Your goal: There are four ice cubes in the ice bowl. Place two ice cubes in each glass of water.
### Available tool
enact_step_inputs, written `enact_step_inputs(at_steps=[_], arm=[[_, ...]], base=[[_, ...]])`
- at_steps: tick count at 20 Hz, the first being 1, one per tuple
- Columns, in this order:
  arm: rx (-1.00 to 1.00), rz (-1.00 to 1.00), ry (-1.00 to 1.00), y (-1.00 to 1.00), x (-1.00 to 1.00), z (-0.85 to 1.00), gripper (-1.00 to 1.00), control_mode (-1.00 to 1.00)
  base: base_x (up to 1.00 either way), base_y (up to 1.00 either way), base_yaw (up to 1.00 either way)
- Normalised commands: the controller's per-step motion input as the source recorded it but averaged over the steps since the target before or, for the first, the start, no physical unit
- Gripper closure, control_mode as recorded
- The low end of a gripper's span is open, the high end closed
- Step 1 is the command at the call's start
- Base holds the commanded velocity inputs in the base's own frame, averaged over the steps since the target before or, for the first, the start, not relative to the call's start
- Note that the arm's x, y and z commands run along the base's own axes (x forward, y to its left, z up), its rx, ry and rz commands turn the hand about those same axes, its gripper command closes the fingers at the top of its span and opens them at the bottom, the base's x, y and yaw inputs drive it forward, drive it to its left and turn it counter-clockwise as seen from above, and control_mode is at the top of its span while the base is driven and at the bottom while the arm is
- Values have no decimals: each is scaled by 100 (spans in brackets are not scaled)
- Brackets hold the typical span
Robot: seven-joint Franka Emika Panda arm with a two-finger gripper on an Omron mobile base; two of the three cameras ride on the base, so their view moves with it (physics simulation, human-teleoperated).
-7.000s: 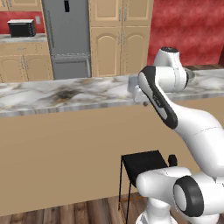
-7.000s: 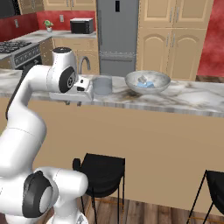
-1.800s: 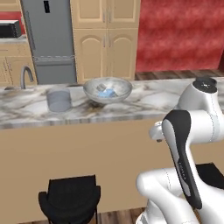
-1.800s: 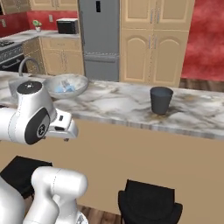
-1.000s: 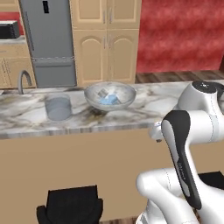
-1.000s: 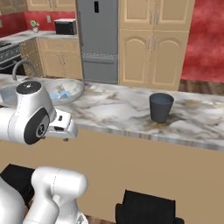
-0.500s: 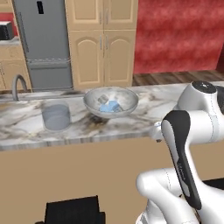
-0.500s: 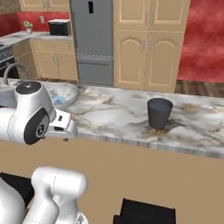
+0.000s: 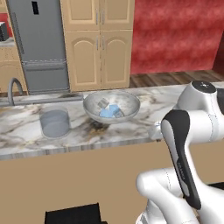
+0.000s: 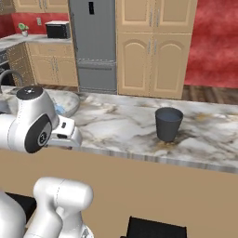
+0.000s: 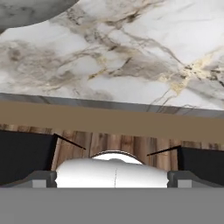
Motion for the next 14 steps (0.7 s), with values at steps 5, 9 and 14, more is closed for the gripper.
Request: enact_step_inputs(at_steps=[5,9,14], arm=[[0,0,-22,16,16,14,-100,-100],[5,0,-27,7,37,19,-100,-100],[7,1,-23,0,30,25,-100,-100]], base=[[0,0,0],[0,0,0],[0,0,0]])
